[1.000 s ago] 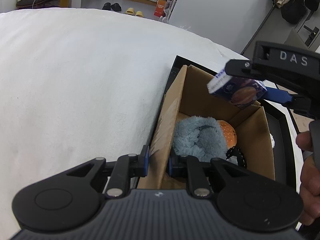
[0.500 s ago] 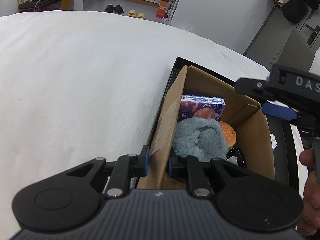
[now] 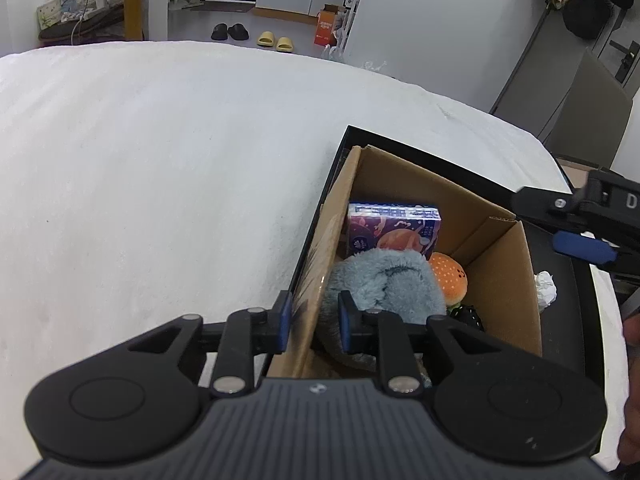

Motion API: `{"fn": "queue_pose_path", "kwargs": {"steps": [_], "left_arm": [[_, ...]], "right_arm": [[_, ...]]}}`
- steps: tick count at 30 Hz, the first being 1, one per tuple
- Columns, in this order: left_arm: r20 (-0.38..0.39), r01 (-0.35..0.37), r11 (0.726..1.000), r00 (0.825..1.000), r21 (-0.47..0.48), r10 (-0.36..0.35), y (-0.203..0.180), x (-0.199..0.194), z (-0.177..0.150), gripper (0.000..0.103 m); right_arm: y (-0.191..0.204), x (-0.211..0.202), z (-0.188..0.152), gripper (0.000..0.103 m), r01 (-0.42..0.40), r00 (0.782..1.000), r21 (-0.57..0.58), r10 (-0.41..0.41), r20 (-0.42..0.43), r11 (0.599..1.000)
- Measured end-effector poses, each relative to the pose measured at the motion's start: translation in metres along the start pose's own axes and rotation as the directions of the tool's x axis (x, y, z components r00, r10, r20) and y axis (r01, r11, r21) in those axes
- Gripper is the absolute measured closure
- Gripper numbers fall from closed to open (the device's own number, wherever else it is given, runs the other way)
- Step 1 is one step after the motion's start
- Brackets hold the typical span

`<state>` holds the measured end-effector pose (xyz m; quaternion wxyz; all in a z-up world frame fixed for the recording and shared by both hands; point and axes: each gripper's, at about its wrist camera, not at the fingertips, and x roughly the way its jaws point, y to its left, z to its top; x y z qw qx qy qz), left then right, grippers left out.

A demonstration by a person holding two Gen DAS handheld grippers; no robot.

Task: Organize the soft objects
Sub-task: 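Carry the purple box into the cardboard box and release it while the left tool grips the box wall, then move the open right gripper to the white tissue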

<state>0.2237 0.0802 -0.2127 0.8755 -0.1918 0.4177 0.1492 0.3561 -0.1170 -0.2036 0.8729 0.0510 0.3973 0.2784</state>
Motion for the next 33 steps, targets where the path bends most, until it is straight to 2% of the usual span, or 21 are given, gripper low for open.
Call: {"fn": "queue_pose_path", "kwargs": {"steps": [4,12,15,22,27,33], "left_arm": [[0.006,-0.016,1.0,1.0,0.005,0.016,-0.005,-0.001,0.001,0.074],[0.031,-0.013,1.0,0.999,-0.001,0.013,-0.016,-0.004,0.002,0.043],[0.029,-0.019,1.0,0.999,0.007,0.019,-0.023,-0.001,0.002,0.036],[0.029,-0.045,0.999,0.999,0.017,0.045,-0.034,0.002,0.001,0.031],[0.036,-0.066,0.998,0.997,0.005,0.066,-0.038,0.003,0.002,0.029],[0.058,-0.102,0.995,0.993,-0.01,0.103,-0.045,0.004,0.002,0.026]], "right_arm": [[-0.015,-0.005,0.004,0.029,0.015,1.0,0.016,-0.015,0.014,1.0],[-0.047,-0.012,0.001,0.029,0.06,0.997,0.062,-0.062,0.034,0.996],[-0.059,-0.011,-0.001,0.029,0.084,0.996,0.078,-0.086,0.034,0.993],[-0.084,-0.012,-0.008,0.025,0.131,0.99,0.099,-0.134,0.031,0.986],[-0.1,-0.008,-0.012,0.012,0.194,0.979,0.095,-0.198,0.037,0.976],[-0.12,0.008,-0.02,0.012,0.253,0.967,0.054,-0.254,0.011,0.966]]}}
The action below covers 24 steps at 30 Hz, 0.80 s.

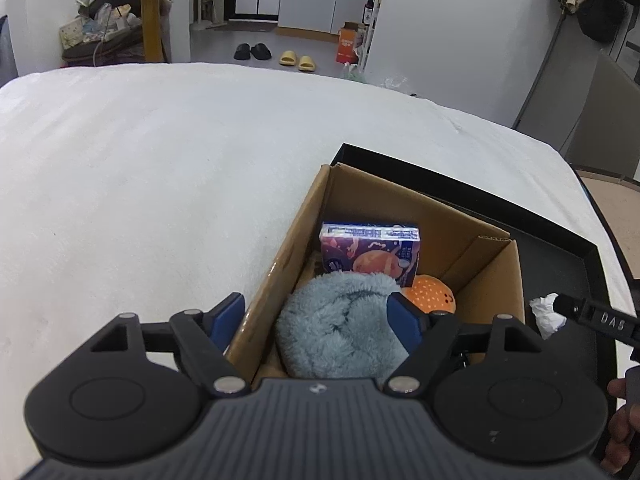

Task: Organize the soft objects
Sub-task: 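Move the open right gripper to the white tissue, then close the right gripper on the white tissue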

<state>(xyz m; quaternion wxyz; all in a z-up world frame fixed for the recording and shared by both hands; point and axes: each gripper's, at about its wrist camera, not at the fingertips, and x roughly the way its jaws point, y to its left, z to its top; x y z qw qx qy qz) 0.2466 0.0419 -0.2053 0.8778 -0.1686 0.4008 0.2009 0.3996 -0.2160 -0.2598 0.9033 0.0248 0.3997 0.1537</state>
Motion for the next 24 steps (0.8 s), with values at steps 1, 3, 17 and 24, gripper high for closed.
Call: {"fn": "queue_pose_path", "kwargs": {"steps": [1,3,17,24], "left_arm": [[0.003,-0.007,1.0,1.0,0.002,0.007,-0.002,0.0,0.0,0.026],[0.01,-0.021,1.0,1.0,0.009,0.021,-0.004,0.001,0.0,0.025],[0.018,-0.07,0.997,0.997,0.034,0.069,-0.013,0.003,0.0,0.024],[0.019,-0.069,0.997,0.997,0.032,0.068,-0.013,0.003,-0.001,0.024]], "right_arm": [[-0.002,0.003,-0.001,0.012,0.007,1.0,-0.009,-0.008,-0.004,1.0],[-0.005,0.009,-0.004,0.012,0.02,1.0,-0.028,-0.021,-0.012,0.999],[-0.007,0.046,-0.011,0.019,0.039,0.997,-0.125,-0.047,-0.063,0.991],[-0.01,0.04,-0.013,0.057,0.034,0.995,-0.094,-0.043,-0.093,0.995]]}}
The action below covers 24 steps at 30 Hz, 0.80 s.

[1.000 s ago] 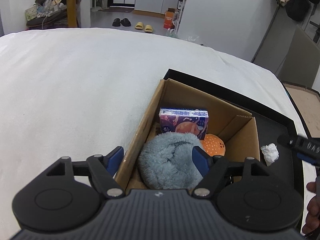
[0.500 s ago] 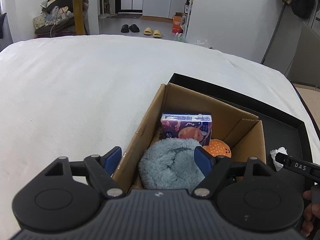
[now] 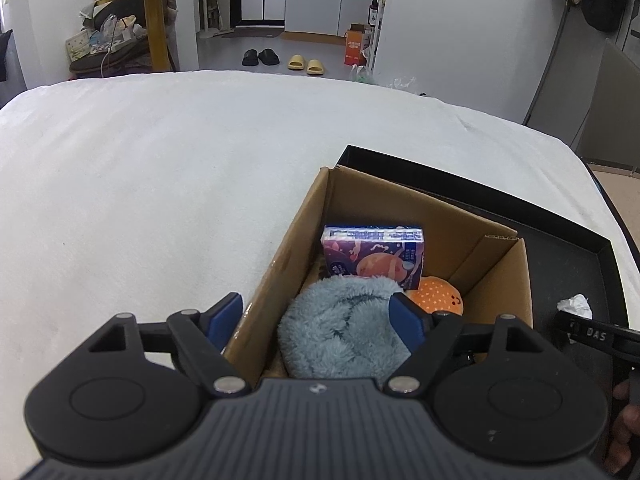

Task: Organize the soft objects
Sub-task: 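Close the right gripper on the white tissue, then carry the tissue into the cardboard box and release it while the left tool grips the box wall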

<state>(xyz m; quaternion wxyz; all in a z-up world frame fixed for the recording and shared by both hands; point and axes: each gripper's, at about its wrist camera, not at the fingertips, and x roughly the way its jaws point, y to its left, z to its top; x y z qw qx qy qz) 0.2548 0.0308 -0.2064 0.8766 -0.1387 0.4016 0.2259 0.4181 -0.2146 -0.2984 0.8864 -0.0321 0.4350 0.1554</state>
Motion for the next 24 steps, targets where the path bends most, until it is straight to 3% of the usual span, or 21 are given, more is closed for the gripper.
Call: {"fn": "queue_pose_path", "kwargs": {"steps": [24], "left_arm": [[-0.03,0.086,0.996,0.996,-0.02,-0.087,0.021,-0.004,-0.004,0.024]], "right_arm": [[0.018,-0.065,0.008,0.056,-0.059,0.996,0.048,0.055,0.076,0.997]]}}
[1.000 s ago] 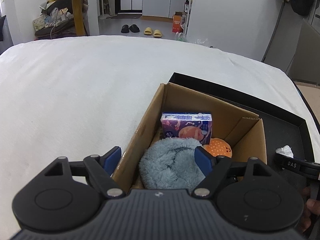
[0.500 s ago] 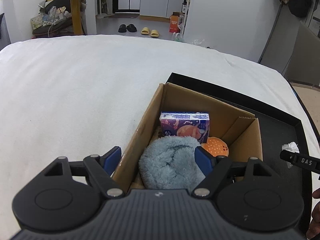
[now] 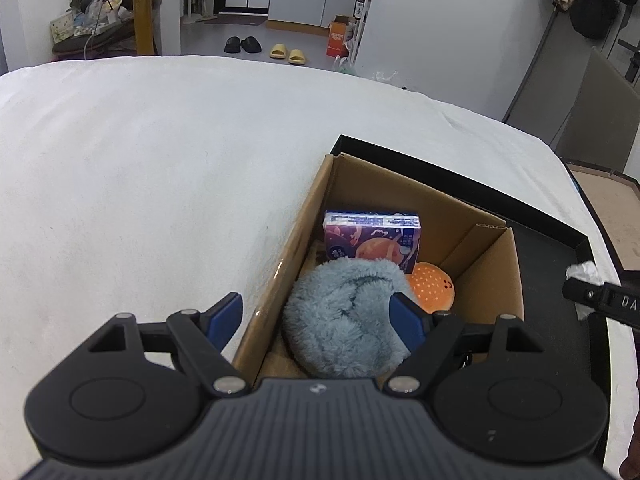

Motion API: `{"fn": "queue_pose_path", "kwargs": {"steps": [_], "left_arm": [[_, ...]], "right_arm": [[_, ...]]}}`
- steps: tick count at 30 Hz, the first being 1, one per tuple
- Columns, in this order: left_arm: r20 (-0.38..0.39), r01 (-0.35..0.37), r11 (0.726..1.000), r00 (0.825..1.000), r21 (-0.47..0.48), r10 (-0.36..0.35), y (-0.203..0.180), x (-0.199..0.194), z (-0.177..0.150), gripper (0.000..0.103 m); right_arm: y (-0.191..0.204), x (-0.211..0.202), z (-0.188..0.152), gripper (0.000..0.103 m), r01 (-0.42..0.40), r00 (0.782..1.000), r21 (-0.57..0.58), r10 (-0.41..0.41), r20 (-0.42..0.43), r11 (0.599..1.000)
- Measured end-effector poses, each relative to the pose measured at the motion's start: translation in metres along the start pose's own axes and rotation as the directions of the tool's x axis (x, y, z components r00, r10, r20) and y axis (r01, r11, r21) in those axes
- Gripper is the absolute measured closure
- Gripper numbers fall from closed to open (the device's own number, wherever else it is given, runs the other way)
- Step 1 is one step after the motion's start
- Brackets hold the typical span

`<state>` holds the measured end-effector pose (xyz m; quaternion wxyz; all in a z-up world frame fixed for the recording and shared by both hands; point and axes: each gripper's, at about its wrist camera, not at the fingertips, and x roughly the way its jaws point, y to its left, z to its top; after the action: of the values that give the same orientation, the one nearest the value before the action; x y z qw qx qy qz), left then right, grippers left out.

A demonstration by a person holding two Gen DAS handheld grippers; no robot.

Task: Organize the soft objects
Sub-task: 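Carry the tissue into the cardboard box and release it while the left tool grips the box wall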

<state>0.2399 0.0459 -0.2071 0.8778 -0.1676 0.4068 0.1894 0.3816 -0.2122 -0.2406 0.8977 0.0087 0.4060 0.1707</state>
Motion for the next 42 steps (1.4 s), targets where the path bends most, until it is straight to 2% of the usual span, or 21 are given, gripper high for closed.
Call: {"fn": "queue_pose_path", "kwargs": {"steps": [16,30,34,38,40,42], "left_arm": [[-0.03,0.06,0.998,0.998,-0.014,-0.06,0.018,0.002,0.0,0.024],[-0.036,0.117,0.993,0.992,-0.026,-0.118,0.04,-0.002,0.001,0.025],[-0.04,0.14,0.99,0.989,-0.009,-0.14,0.044,-0.003,-0.001,0.029],[-0.052,0.159,0.987,0.986,-0.005,-0.159,0.049,-0.003,-0.004,0.037],[-0.056,0.166,0.986,0.985,0.0,-0.166,0.052,-0.003,-0.005,0.044],[-0.063,0.175,0.985,0.983,-0.004,-0.175,0.055,-0.003,-0.006,0.057]], "right_arm": [[0.048,-0.018,0.013,0.056,-0.053,0.998,-0.041,0.055,0.042,0.998],[0.097,-0.03,0.008,0.056,-0.131,0.991,-0.094,0.133,0.01,0.987],[0.11,-0.033,0.003,0.056,-0.152,0.988,-0.104,0.152,-0.008,0.983],[0.12,-0.036,-0.003,0.056,-0.166,0.986,-0.108,0.164,-0.026,0.98],[0.122,-0.037,-0.005,0.056,-0.171,0.985,-0.102,0.168,-0.034,0.98],[0.125,-0.038,-0.007,0.056,-0.175,0.984,-0.097,0.172,-0.042,0.98]]}}
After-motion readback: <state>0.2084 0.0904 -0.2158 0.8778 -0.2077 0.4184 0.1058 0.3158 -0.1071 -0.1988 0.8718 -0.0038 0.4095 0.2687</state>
